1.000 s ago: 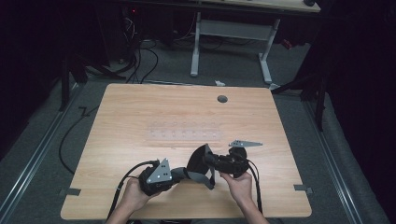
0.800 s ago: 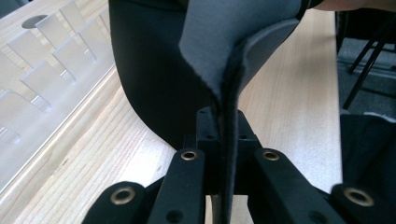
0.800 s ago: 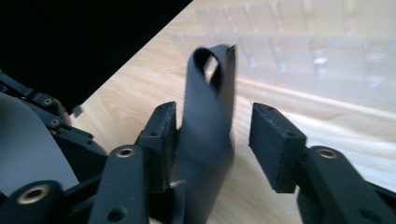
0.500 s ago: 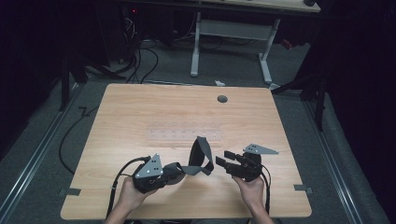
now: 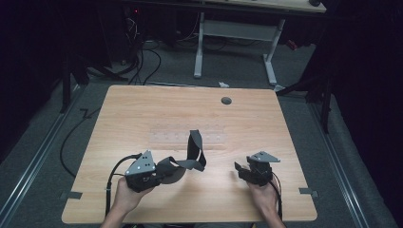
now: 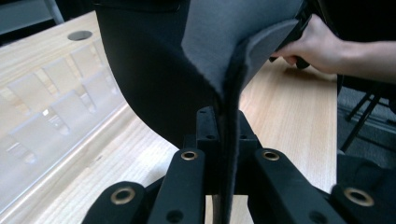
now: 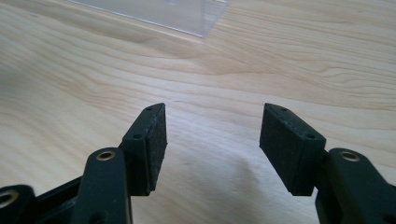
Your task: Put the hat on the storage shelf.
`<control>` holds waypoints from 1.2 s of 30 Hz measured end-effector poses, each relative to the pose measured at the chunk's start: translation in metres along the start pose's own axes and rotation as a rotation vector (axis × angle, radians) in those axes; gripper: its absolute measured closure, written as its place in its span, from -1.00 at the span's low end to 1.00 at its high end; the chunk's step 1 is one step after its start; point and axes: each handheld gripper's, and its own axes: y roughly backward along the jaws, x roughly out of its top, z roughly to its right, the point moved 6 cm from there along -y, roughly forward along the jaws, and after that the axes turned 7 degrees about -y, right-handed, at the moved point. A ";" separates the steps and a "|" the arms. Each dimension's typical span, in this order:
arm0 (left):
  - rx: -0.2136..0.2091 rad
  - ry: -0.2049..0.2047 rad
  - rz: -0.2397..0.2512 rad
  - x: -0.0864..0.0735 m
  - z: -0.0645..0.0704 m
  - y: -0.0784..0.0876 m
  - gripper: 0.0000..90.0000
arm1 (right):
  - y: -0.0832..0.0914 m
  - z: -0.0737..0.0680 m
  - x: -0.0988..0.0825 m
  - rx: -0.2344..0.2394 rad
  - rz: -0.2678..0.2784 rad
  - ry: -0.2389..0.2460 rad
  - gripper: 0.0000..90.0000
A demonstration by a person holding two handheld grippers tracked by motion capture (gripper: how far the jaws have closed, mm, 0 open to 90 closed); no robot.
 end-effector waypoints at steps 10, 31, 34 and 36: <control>0.063 0.017 0.074 0.023 -0.017 0.013 0.92 | -0.010 0.011 -0.010 -0.055 -0.037 -0.007 -0.11; 0.207 0.035 0.186 0.063 -0.056 0.031 0.92 | -0.011 0.014 -0.010 -0.046 -0.043 -0.026 -0.13; 0.214 0.028 0.199 0.066 -0.059 0.031 0.92 | -0.011 0.014 -0.010 -0.045 -0.043 -0.026 -0.13; 0.222 0.029 0.197 0.068 -0.064 0.028 0.92 | -0.011 0.014 -0.010 -0.045 -0.043 -0.026 -0.14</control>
